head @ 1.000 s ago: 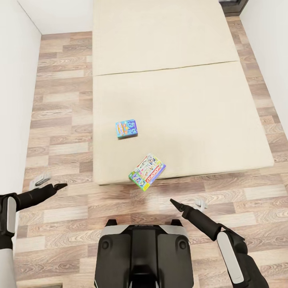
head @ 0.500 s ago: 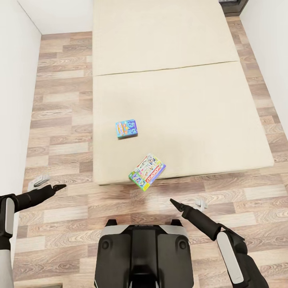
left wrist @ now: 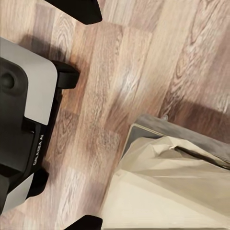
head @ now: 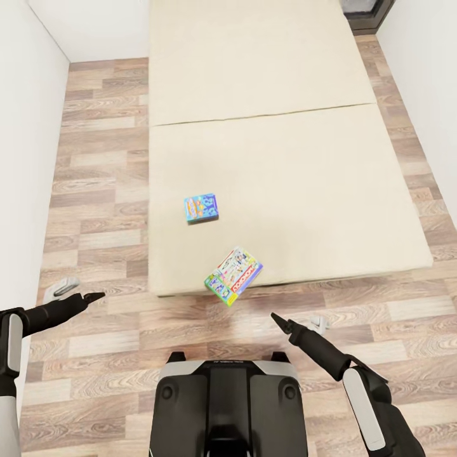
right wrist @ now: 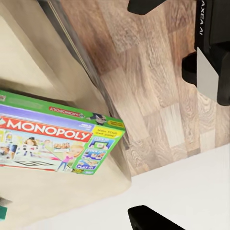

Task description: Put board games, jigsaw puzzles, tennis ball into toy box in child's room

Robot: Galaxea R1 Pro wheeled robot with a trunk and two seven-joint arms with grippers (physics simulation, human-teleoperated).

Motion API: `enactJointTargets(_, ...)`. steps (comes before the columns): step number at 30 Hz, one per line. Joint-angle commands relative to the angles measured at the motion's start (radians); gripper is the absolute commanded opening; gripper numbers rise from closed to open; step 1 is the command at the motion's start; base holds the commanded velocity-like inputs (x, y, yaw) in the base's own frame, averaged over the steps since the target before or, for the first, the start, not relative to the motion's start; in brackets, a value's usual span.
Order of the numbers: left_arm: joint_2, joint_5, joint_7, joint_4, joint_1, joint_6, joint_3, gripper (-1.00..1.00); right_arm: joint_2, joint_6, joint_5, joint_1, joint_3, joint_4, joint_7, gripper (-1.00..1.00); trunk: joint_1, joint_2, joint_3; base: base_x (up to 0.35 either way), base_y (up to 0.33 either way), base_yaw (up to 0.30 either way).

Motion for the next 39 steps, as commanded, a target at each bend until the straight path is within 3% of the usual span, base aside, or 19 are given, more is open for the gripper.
enactJointTargets(1,0.000,-0.001,-0.004,0.000,-0.001,0.007,0.001,1.00,0.001,0.007,-0.006,0.000,-0.003,-0.001,0.002,1.00,0.001,-0.001,0.001,0.000,0.000,0.000)
enactJointTargets(39,0.012,-0.001,-0.009,0.000,-0.001,0.010,0.002,1.00,0.001,0.007,-0.001,0.000,-0.002,-0.003,-0.001,1.00,0.001,-0.001,0.064,0.000,0.000,0.000)
